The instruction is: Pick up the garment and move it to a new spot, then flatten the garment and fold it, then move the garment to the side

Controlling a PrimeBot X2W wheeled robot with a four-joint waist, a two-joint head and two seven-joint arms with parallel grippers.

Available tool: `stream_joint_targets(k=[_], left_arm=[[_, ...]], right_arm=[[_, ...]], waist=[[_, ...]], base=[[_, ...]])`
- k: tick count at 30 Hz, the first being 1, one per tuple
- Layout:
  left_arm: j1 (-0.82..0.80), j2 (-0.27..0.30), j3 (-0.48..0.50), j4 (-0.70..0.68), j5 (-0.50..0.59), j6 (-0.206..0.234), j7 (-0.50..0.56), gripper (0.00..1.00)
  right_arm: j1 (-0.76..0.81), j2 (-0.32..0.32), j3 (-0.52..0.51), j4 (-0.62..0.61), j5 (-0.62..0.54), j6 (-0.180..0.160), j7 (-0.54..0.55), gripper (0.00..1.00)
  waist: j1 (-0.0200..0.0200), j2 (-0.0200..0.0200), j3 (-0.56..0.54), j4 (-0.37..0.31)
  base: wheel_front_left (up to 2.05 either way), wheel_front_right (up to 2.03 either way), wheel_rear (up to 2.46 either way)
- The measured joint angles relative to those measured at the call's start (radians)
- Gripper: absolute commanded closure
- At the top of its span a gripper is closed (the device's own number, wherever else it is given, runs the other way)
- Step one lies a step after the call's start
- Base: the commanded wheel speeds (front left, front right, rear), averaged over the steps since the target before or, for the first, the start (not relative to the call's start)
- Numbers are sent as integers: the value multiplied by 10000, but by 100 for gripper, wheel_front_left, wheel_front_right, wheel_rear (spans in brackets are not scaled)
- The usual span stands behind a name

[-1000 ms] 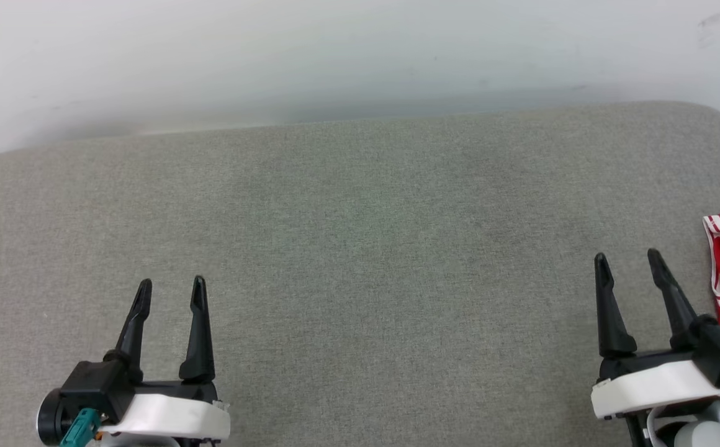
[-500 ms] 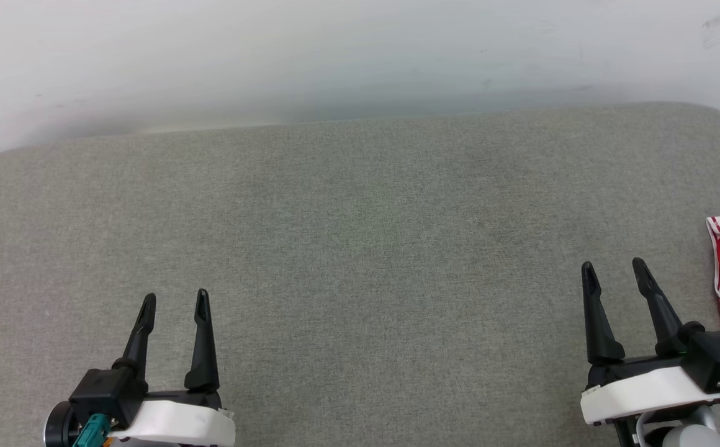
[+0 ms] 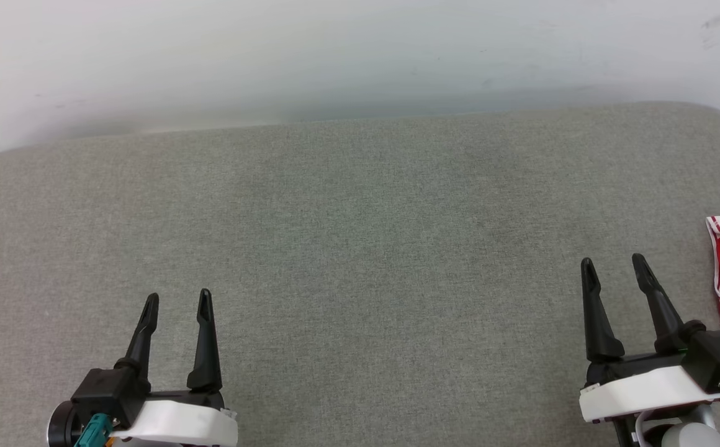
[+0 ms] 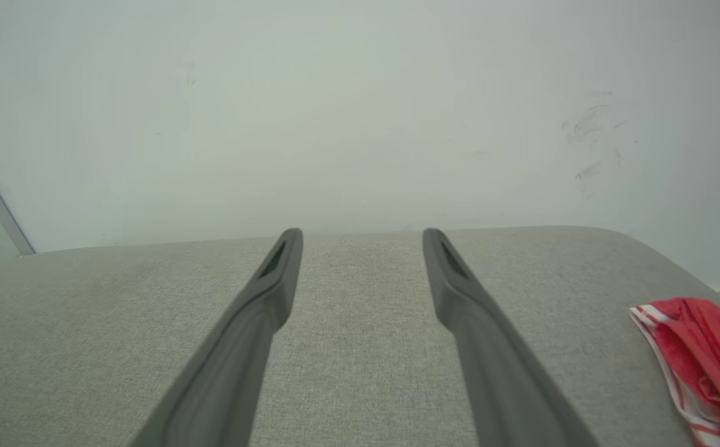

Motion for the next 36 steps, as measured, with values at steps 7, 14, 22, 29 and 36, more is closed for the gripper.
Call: stream_joint_targets(k=[7, 14, 22, 29, 36], left_arm=[[110, -10, -2, 182, -73, -61, 8, 100], [150, 2, 0, 468, -1162, -92, 236, 100], [62, 50, 8, 740, -2694, -176, 541, 100], [-135, 100, 29, 932, -3902, -238, 794, 100], [-213, 130, 54, 1152, -5009, -280, 1034, 100]], right_arm=[[141, -2, -19, 151, -4, 0, 27, 100], [274, -12, -6, 355, 1131, 0, 238, 100], [232, -63, -10, 545, 2740, 0, 516, 100], [206, -115, -15, 646, 4006, 0, 771, 100], [151, -157, -38, 756, 5175, 0, 1020, 100]], waist=[[0, 0, 4, -4], [0, 0, -39, 7], [0, 0, -99, 23], [0, 0, -150, 37], [0, 0, -201, 51]], base=[[0, 0, 0], [0, 0, 0], [0, 0, 0], [0, 0, 0], [0, 0, 0]])
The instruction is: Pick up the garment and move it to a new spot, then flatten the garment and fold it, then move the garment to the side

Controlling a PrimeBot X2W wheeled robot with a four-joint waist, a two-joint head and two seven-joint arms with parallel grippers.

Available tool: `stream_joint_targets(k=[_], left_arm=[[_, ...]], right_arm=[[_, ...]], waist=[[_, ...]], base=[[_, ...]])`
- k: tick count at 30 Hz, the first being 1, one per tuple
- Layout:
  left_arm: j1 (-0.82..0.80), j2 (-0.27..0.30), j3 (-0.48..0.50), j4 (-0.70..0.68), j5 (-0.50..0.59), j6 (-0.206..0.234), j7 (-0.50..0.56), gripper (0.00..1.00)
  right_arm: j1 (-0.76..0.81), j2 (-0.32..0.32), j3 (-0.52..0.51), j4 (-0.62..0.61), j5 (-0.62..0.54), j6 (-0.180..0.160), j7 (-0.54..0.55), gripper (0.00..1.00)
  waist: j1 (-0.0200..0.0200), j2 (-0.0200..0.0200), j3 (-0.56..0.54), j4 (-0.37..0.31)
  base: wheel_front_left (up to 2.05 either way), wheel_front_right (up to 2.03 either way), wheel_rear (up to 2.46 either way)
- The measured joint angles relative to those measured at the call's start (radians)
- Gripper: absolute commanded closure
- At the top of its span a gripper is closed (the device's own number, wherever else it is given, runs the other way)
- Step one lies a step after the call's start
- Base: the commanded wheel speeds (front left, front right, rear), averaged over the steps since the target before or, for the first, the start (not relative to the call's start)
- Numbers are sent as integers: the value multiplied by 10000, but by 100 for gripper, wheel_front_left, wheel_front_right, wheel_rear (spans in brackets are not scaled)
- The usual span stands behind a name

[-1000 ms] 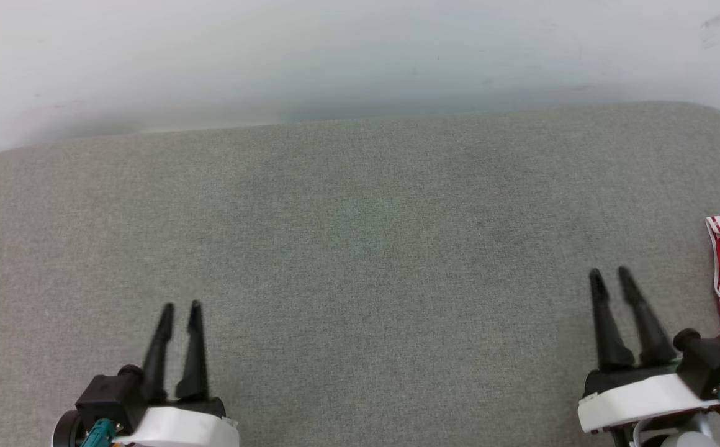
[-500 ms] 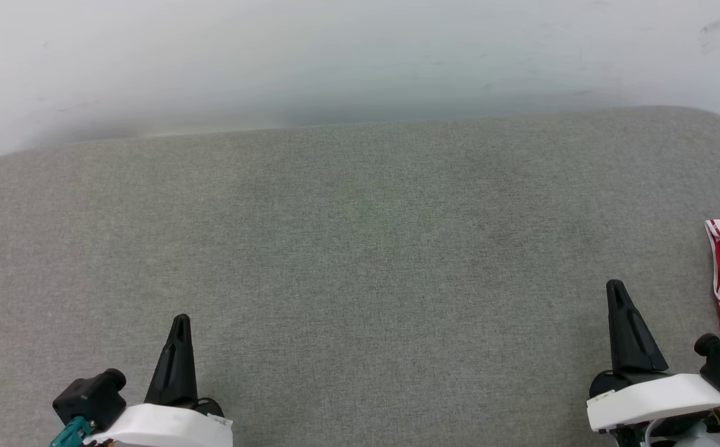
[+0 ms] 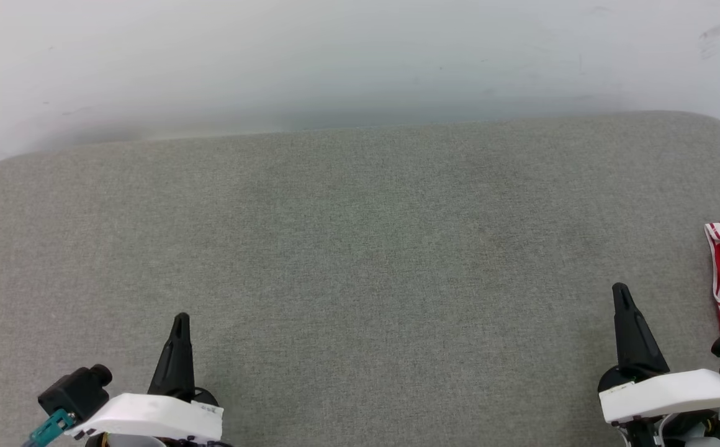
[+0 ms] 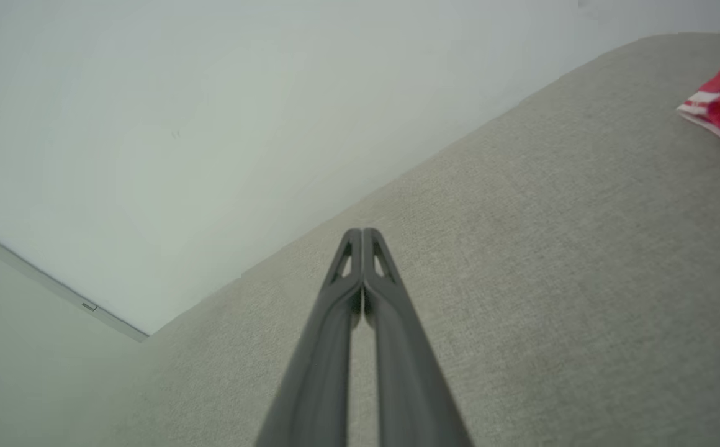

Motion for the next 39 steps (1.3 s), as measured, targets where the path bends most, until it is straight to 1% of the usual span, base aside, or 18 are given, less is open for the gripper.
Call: stream_joint_targets(k=[16, 39], left_arm=[[-320, 81, 82, 301, -2205, -138, 518, 100], [-640, 128, 290, 715, -4878, -301, 1210, 100]], right_arm=[[-142, -59, -96, 211, 2334, -2, 479, 100], [-340, -94, -263, 485, 5116, -2, 1156, 100]], waist=[[0, 0, -116, 31], [0, 0, -289, 77]], base=[[0, 0, 0], [0, 0, 0]])
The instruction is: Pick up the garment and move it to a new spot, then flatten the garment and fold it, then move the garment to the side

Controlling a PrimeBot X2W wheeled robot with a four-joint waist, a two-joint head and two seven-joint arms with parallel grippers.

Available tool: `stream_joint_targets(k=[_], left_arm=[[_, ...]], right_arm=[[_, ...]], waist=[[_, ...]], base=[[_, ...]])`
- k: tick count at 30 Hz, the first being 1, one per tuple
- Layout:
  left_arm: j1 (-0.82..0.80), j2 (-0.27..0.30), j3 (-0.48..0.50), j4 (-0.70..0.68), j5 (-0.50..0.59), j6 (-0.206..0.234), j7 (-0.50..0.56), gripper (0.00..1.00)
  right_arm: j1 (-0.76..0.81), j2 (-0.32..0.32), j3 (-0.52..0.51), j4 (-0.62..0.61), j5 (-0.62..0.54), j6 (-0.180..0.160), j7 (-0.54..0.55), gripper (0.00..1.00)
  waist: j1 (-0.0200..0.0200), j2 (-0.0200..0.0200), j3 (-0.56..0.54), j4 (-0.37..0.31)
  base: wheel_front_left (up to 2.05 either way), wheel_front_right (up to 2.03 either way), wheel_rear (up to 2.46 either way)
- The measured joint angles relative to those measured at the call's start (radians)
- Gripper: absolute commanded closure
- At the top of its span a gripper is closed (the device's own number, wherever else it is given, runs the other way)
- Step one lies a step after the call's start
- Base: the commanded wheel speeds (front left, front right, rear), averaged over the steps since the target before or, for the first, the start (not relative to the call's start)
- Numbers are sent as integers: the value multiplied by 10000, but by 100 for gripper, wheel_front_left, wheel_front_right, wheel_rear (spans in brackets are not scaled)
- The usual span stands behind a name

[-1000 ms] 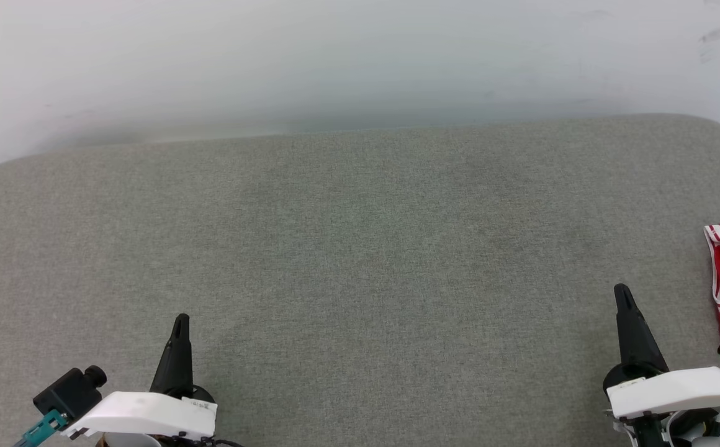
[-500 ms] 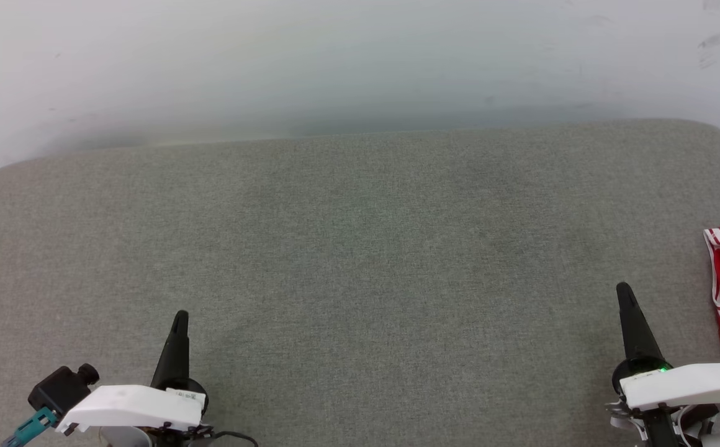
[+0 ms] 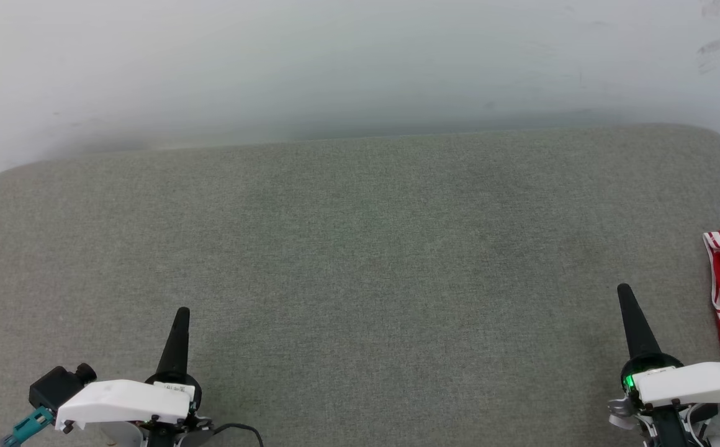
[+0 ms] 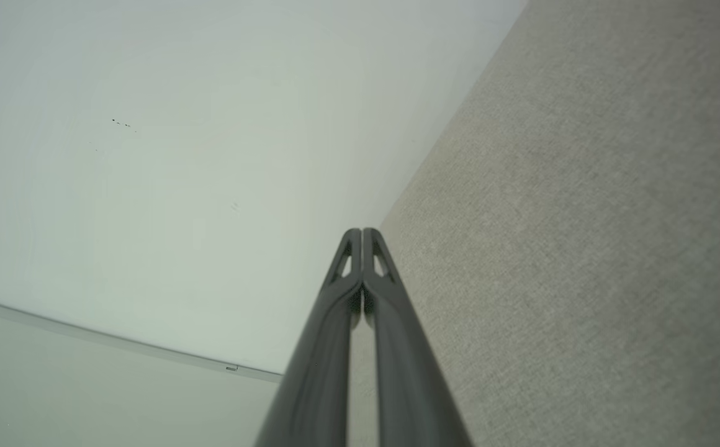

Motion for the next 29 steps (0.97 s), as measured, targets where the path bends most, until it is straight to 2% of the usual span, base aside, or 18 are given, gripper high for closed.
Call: stream_joint_targets(k=[29], left_arm=[[-315, -4, 236, 405, -2426, -134, 669, 100]], right_arm=[[-203, 0, -228, 257, 2539, 0, 696, 100]], waist=[[0, 0, -203, 54]], base=[[0, 0, 0]])
